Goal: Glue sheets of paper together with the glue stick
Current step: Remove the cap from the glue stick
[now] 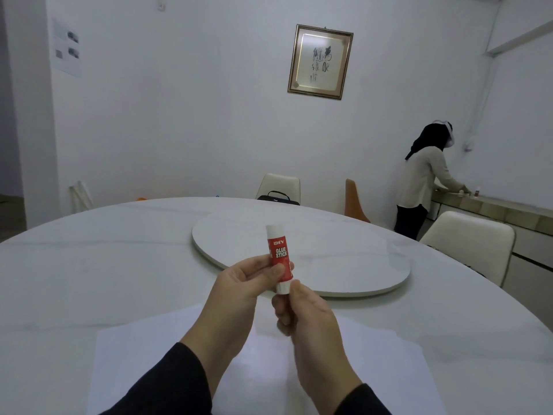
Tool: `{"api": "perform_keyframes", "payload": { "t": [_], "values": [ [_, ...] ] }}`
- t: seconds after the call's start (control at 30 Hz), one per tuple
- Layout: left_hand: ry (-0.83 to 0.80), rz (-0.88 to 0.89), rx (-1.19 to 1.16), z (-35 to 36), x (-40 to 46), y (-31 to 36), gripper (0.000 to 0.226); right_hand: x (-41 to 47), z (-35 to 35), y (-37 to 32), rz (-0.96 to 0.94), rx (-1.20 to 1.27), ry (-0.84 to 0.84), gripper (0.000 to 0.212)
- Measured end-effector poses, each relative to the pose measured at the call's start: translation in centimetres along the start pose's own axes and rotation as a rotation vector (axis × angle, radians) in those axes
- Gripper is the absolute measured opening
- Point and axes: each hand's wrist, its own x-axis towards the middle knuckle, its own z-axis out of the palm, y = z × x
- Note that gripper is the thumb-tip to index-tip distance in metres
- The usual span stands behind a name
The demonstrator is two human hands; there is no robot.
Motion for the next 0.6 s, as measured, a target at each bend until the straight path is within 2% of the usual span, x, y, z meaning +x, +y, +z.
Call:
{"api": "perform_keyframes", "payload": {
  "t": [0.1,0.17,0.23,0.33,0.4,0.43,0.5,0.6],
  "values": [
    [-0.047,-0.028,0.037,0.0,0.0,0.0,0.027,0.2,-0.4,-0.1,0.219,0.447,-0.184,0.033],
    [-0.051,-0.034,0.047,0.0,-0.1,0.1,0.027,0.3,-0.5,0.1,0.265,0.513,-0.235,0.039],
    [-0.02,-0.021,0.045,0.1,-0.1,0.2,0.031,0.3,-0.6,0.3,0.165,0.281,-0.143,0.045],
    [0.019,-0.005,0.027,0.0,0.0,0.3,0.033,0.1,-0.5,0.7,-0.157,-0.202,0.052,0.042],
    [0.007,-0.009,0.027,0.0,-0.2,0.3,0.033,0.1,-0.3,1.0,-0.333,-0.368,0.11,0.04],
    [-0.002,-0.011,0.039,0.0,-0.2,0.3,0.032,0.0,-0.1,1.1,-0.355,-0.397,0.12,0.037],
    [-0.02,-0.011,0.057,0.0,-0.2,0.2,0.03,-0.3,0.2,0.7,-0.263,-0.289,0.081,0.037],
    [-0.08,-0.04,0.038,0.2,-0.4,0.4,0.03,-0.5,0.6,0.2,0.086,0.269,-0.127,0.047]
  ]
}}
